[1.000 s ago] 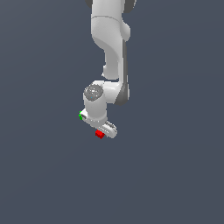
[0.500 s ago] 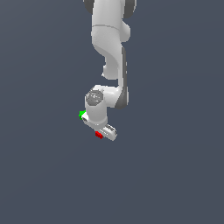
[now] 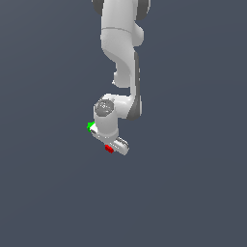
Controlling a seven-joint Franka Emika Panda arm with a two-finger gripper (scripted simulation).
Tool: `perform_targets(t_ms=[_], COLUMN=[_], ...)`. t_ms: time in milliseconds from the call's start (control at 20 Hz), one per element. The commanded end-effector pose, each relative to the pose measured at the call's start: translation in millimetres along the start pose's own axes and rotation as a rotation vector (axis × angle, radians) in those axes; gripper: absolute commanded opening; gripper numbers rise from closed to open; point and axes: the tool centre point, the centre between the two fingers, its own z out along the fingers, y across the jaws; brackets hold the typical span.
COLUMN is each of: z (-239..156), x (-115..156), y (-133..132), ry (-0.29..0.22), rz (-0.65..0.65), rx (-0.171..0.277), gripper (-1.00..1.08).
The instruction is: Stack the red cube on top of the green cube.
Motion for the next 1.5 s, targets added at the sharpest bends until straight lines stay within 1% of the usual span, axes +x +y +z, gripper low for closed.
perform_targets(t_ms=[0, 300, 700, 900, 1100, 1450], z=[-1.2, -19.1, -72.0, -91.1, -99.5, -96.2], x=[-0.2, -0.7, -1.2, -0.8, -0.3, -1.8], y=[-0.2, 0.3, 1.0, 0.9, 0.8, 6.5], ry=[0.000, 0.000, 0.000, 0.000, 0.000, 0.001], rz=[0.000, 0.000, 0.001, 0.001, 0.001, 0.001], rx=[0.000, 0.000, 0.000, 0.000, 0.000, 0.000], gripper=[-1.00, -1.00, -1.00, -1.00, -1.00, -1.00])
